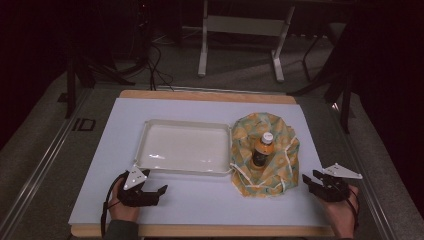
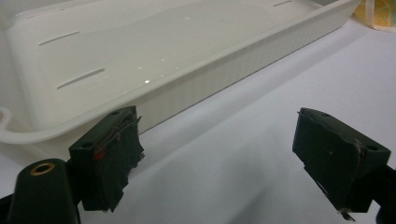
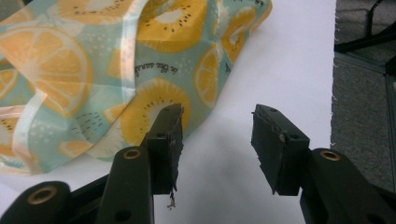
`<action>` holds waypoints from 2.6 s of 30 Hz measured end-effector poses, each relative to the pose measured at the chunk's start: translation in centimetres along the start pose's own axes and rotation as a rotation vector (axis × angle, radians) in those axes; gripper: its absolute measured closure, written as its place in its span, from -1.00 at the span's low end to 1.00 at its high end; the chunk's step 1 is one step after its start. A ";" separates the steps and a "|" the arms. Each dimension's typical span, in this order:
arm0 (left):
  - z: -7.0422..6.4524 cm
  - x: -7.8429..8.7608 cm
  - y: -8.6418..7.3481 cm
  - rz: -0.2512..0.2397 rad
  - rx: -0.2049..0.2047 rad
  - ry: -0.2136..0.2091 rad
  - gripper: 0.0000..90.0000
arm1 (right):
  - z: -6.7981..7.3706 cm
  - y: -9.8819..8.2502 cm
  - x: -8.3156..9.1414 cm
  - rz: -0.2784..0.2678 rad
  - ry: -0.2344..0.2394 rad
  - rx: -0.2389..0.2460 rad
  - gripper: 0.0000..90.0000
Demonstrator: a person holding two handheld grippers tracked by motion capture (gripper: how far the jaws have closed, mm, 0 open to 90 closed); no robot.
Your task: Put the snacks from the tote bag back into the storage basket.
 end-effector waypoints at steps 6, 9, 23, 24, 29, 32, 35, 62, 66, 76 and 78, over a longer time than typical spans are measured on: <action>0.0 0.0 0.0 0.002 0.000 -0.002 -0.66 | 0.0 1.2 0.2 -0.004 0.010 0.033 0.21; 0.0 -0.1 0.0 0.005 0.001 -0.003 -0.66 | 0.1 1.7 0.2 0.001 0.014 0.048 0.22; -0.1 -0.1 0.0 0.009 -0.004 0.000 -0.66 | 0.5 3.8 0.5 0.005 0.051 0.124 0.31; -0.1 -0.1 0.0 0.010 -0.005 0.000 -0.66 | 0.5 4.0 0.6 0.009 0.054 0.132 0.32; -0.1 -0.1 0.0 0.012 -0.005 -0.002 -0.66 | 0.5 4.8 0.6 0.008 0.067 0.163 0.34; -0.1 -0.1 0.0 0.012 -0.005 -0.002 -0.66 | 0.4 5.3 0.6 0.011 0.074 0.171 0.36; -0.1 -0.1 0.0 0.013 -0.004 -0.003 -0.66 | 0.3 5.8 0.6 0.010 0.086 0.186 0.42; 0.0 -0.1 0.0 0.010 -0.003 -0.005 -0.66 | 0.6 10.0 0.1 0.093 0.168 0.372 0.50; 0.0 -0.1 0.0 0.011 -0.002 -0.007 -0.66 | 0.8 10.6 0.1 0.105 0.177 0.398 0.50; 0.0 -0.1 0.0 0.016 -0.005 -0.008 -0.66 | 1.1 12.1 0.4 0.108 0.216 0.444 0.50; 0.0 -0.1 0.0 0.014 -0.006 -0.008 -0.66 | 1.2 12.5 0.5 0.110 0.222 0.458 0.50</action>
Point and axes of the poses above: each handheld gripper's, and its own axes: x roughly backward along the jaws, y roughly out of its top, z roughly to its left, the point moved 2 cm from there along -x, roughly forward along the jaws, and after that the axes turned 11 degrees about x, right-handed, at the moved point
